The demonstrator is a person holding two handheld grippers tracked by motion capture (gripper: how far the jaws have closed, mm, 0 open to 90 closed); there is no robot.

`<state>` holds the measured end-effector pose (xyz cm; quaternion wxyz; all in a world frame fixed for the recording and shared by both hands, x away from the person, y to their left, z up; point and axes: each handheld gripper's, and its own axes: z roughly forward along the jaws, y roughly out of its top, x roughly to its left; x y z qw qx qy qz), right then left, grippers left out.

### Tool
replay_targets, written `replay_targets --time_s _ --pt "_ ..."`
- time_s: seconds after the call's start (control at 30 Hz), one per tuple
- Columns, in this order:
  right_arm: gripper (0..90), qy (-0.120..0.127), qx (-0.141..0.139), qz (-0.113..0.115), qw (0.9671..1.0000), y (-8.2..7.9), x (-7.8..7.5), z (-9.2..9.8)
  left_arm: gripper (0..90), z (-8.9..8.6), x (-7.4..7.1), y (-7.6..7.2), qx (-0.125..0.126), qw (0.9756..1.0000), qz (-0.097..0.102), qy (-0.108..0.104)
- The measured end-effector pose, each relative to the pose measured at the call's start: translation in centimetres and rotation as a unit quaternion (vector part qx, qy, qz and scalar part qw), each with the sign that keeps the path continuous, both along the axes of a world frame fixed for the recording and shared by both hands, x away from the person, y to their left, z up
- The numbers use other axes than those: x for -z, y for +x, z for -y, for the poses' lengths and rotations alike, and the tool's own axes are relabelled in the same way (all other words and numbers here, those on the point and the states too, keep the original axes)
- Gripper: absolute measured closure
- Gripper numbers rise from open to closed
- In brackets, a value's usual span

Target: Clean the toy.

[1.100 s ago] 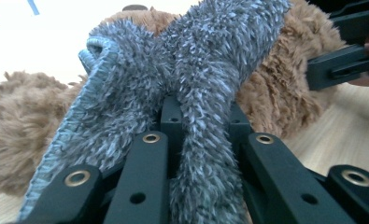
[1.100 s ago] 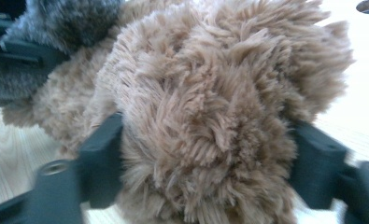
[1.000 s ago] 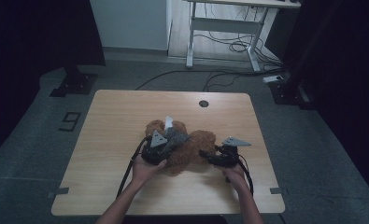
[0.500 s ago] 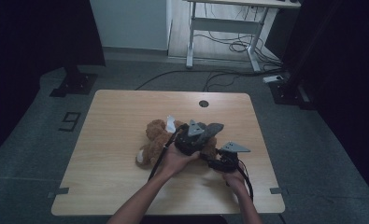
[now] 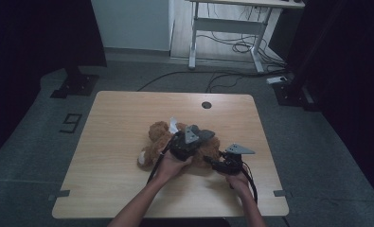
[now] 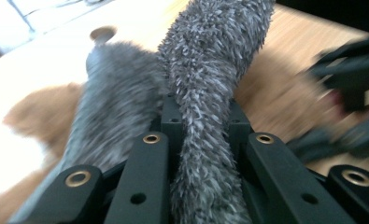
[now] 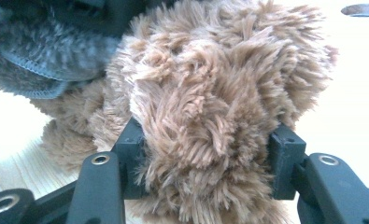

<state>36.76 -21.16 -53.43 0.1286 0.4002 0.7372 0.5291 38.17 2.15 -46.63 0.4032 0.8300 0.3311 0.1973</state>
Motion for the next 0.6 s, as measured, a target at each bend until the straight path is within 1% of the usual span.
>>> replay_targets --time_s 0.03,0.07,0.1,0.17,0.23,0.27,0.3,0.37,0.4,0.53,0.6 --pt "45.0 0.002 -0.002 -0.001 1.0000 0.0 0.0 0.0 76.6 -0.7 0.2 0.1 0.001 0.9999 -0.008 -0.015" --pt "45.0 0.002 -0.003 0.000 1.0000 0.0 0.0 0.0 76.6 -1.7 0.3 0.0 0.001 0.9993 -0.016 -0.035" --pt "45.0 0.002 -0.003 0.002 1.0000 0.0 0.0 0.0 76.7 -2.3 0.2 -0.1 0.000 0.9991 -0.015 -0.040" --pt "45.0 0.003 -0.004 0.000 1.0000 0.1 0.0 0.1 76.7 -3.4 -0.1 -0.5 -0.006 0.9992 -0.007 -0.039" --pt "45.0 0.006 -0.003 -0.002 1.0000 0.1 0.0 0.1 76.6 -4.8 -0.3 -0.6 -0.020 0.9990 0.001 -0.040" --pt "45.1 0.007 -0.003 -0.002 1.0000 0.1 0.0 0.1 76.7 -5.5 -0.3 -0.5 -0.030 0.9984 0.000 -0.047" --pt "45.0 0.008 -0.003 -0.002 1.0000 0.1 0.1 0.1 76.6 -6.3 -0.3 -0.4 -0.040 0.9978 -0.002 -0.053" --pt "45.0 0.008 -0.003 -0.002 1.0000 0.1 0.1 0.1 76.7 -7.8 -0.2 0.0 -0.053 0.9964 -0.014 -0.065" --pt "45.0 0.009 -0.003 -0.002 1.0000 0.1 0.1 0.1 76.6 -8.5 -0.1 0.1 -0.059 0.9958 -0.018 -0.067" --pt "45.0 0.008 -0.002 -0.001 1.0000 0.1 0.0 0.1 76.5 -10.5 0.5 0.3 -0.083 0.9938 -0.026 -0.069" --pt "45.0 0.009 -0.002 -0.002 1.0000 0.1 0.1 0.1 76.5 -11.1 0.8 0.3 -0.092 0.9928 -0.031 -0.071"
